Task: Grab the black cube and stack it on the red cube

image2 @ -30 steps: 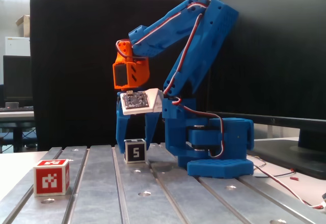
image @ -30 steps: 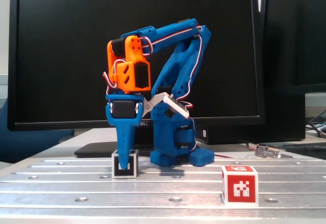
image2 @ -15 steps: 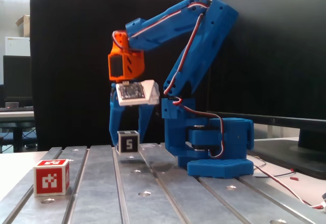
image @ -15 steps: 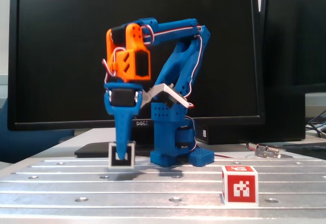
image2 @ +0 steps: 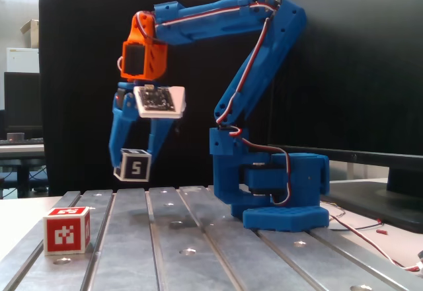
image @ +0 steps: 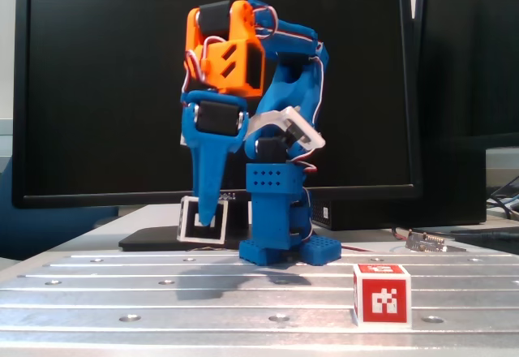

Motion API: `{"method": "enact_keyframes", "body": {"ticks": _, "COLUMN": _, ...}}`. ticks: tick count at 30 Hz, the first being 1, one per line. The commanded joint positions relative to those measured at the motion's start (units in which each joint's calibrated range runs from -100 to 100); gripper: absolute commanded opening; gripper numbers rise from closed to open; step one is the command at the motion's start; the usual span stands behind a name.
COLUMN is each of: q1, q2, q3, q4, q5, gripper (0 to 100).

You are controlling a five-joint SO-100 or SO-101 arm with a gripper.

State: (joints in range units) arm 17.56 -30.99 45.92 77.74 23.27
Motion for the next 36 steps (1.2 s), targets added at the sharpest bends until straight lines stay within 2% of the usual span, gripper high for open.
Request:
{"method": "enact_keyframes", "body": {"ticks": 1, "q1": -4.7, "q2": 0.1, "q3": -3.5, "q4": -0.1, "q5": -4.4, "gripper": 17}}
{"method": "enact_keyframes", "body": {"ticks": 8, "q1": -11.9, "q2": 4.8, "q3": -9.0, "q4": 1.2, "q5": -10.5, "gripper": 17}}
{"method": "enact_keyframes", "body": {"ticks": 20, "q1": -23.3, "q2": 20.9, "q3": -30.2, "q4": 10.8, "q5": -22.8, "gripper": 17}}
{"method": "enact_keyframes", "body": {"ticks": 31, "q1": -33.7, "q2": 25.0, "q3": -34.1, "q4": 10.5, "q5": -35.1, "gripper": 18}}
{"method": "enact_keyframes", "body": {"ticks": 36, "q1": -36.6, "q2": 27.7, "q3": -36.2, "q4": 10.4, "q5": -37.0, "gripper": 17}}
